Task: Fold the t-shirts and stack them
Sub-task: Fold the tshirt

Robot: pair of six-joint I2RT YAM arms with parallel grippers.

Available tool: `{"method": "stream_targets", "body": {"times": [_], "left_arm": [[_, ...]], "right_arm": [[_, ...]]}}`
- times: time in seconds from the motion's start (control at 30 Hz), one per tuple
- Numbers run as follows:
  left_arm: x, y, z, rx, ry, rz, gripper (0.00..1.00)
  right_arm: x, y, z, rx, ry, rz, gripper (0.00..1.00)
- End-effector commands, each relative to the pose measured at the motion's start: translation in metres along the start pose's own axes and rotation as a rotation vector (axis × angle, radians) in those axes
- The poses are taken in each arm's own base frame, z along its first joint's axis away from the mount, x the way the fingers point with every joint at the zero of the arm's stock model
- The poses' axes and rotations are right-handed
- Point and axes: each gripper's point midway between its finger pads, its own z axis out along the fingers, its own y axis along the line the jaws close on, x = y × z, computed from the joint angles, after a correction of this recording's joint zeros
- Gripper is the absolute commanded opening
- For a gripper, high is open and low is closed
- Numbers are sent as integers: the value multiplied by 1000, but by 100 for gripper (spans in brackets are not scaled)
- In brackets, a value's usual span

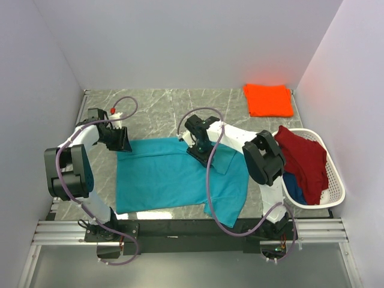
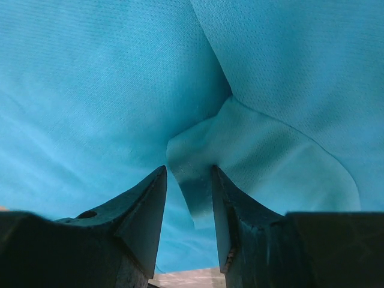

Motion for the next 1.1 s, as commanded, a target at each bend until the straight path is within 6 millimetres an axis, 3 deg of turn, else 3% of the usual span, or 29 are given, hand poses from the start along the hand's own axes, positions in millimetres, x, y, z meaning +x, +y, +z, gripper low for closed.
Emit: {"method": "stream_targets", "body": {"times": [0.0,0.07,0.3,0.43,0.57,0.8,0.83,0.87,0.9,1.07], "left_arm": [[-9,2,-8,-12,-35,31,42],[-9,2,-8,-10,-36,28,42],[-10,5,-10,-18,-41,29,42],[-11,8,-12,-19,-45,20,41],[-13,12,-16,-26,-54,19,41],[-14,15,-16,-32,-57,24,42],[-14,15,-15,-34,-58,26,42],[-15,17,-15,-42,-63,32,42],[-15,18,-15,-47,-63,31,42],[-20,23,-14,-66,-71,23,41]], "right_arm": [[-2,-3,-1,18,12,-16,44],[-3,-4,0,21,10,-16,40],[-14,-6,-22,11,-46,19,0],[-22,4,-43,-100,-106,54,0],[-19,15,-51,-191,-102,78,0],[-2,24,-29,-245,-19,73,1],[0,24,-26,-250,-10,74,7],[5,26,-21,-263,15,70,19],[6,28,-20,-273,19,69,24],[10,23,-26,-287,16,72,28]]}}
